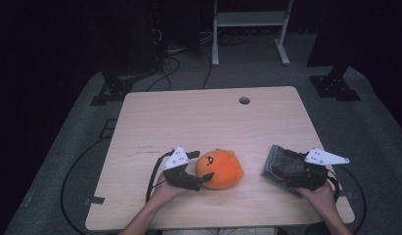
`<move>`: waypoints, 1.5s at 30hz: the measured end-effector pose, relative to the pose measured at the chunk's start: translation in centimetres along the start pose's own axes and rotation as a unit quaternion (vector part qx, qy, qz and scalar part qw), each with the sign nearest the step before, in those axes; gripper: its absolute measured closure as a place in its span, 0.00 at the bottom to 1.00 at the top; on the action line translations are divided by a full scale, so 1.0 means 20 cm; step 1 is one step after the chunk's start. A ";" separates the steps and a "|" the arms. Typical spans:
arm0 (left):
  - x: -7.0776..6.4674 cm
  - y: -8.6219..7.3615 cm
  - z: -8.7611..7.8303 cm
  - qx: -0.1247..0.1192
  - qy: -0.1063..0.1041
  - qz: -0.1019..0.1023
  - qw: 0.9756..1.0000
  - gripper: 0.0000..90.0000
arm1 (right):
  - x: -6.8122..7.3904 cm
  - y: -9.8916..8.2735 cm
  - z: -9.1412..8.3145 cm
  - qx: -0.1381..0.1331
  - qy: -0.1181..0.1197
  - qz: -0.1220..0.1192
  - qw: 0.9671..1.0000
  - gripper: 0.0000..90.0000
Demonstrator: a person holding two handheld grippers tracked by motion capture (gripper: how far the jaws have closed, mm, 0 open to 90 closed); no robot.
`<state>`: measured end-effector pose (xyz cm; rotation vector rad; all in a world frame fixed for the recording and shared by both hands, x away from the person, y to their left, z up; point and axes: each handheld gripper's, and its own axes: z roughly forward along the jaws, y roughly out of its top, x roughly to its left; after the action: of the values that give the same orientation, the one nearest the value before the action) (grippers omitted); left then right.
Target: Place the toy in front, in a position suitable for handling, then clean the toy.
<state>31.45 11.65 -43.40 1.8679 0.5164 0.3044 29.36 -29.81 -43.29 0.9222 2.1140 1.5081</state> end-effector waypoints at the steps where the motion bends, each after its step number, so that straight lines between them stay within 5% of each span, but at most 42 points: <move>1: 0.00 0.00 0.00 -0.003 0.002 0.001 1.000 0.09 | -0.01 0.00 0.00 0.002 -0.004 -0.001 1.000 0.19; 11: 0.00 0.02 -0.02 -0.018 0.009 0.010 1.000 0.09 | -0.18 0.02 0.04 0.023 -0.030 0.011 0.999 0.22; 21: -0.01 0.01 0.00 -0.010 0.008 0.022 1.000 0.09 | -0.31 -0.04 0.19 0.097 -0.049 0.033 0.994 0.27; 33: 0.00 0.01 -0.01 -0.007 0.013 0.025 1.000 0.09 | -0.27 -0.06 0.19 0.144 -0.041 0.021 0.988 0.36; 39: -0.01 0.01 0.01 0.004 0.009 0.026 1.000 0.09 | -0.28 -0.10 0.22 0.183 -0.036 0.026 0.982 0.37; 41: 0.00 0.01 0.01 0.005 0.009 0.024 1.000 0.09 | -0.27 -0.13 0.24 0.200 -0.037 0.024 0.979 0.40; 45: 0.01 0.00 0.01 0.008 0.010 0.020 1.000 0.09 | -0.25 -0.14 0.24 0.193 -0.055 0.005 0.980 0.60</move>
<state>31.68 11.63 -43.39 1.8931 0.4975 0.3471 35.13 -30.60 -47.83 1.1173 2.3654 1.0361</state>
